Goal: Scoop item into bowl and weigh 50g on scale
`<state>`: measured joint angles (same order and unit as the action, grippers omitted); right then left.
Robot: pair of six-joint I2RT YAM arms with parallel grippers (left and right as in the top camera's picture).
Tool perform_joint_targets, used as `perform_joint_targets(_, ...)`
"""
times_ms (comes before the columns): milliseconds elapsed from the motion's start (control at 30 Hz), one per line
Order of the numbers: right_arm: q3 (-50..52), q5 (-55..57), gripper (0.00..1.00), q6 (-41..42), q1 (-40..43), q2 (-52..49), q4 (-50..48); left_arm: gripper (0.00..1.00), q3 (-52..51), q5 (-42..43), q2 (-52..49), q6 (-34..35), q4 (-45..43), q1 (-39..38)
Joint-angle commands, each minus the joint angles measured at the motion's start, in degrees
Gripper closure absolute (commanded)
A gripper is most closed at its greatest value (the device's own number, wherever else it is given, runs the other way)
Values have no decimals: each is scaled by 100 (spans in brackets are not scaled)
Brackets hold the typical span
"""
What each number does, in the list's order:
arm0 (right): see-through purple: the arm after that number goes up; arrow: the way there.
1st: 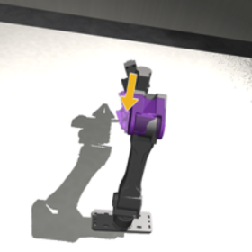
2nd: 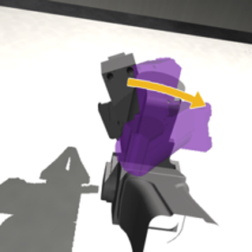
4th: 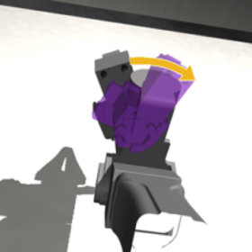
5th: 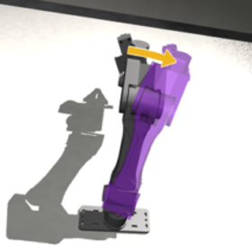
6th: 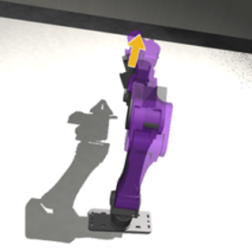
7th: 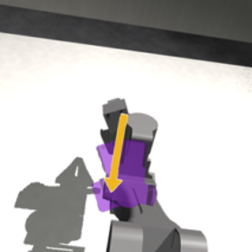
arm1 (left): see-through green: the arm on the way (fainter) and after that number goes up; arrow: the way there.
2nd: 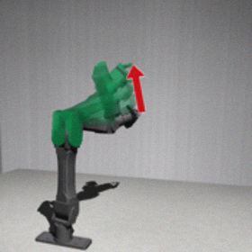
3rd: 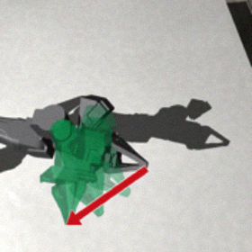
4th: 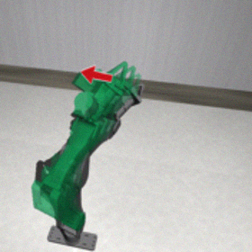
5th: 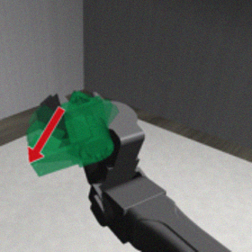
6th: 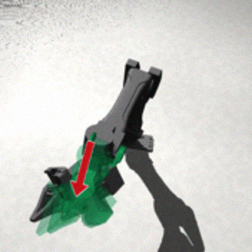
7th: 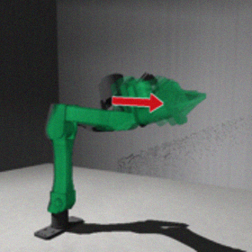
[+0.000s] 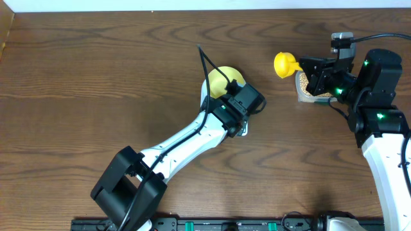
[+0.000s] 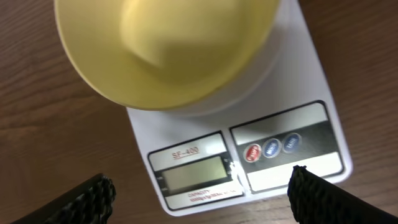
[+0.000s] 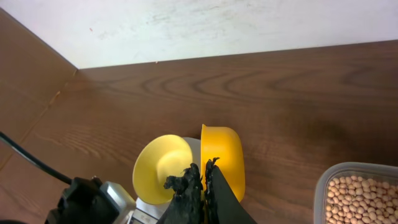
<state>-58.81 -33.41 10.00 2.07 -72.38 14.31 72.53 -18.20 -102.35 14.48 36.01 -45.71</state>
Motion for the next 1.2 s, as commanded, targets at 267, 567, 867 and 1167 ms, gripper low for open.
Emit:
perform_joint_targets(267,-125,4,99,48,9,11,216,9,-46,-354,57,61,13,-238)
perform_joint_targets(567,-125,4,99,66,9,11,525,9,-763,-396,914,-72,-415,-236)
perform_joint_targets(867,-125,4,99,66,9,11,527,9,-1517,-330,1244,-326,-1110,-236)
perform_joint_targets(1167,-125,9,99,63,9,11,527,8,-1547,-330,1233,-323,-1316,-232)
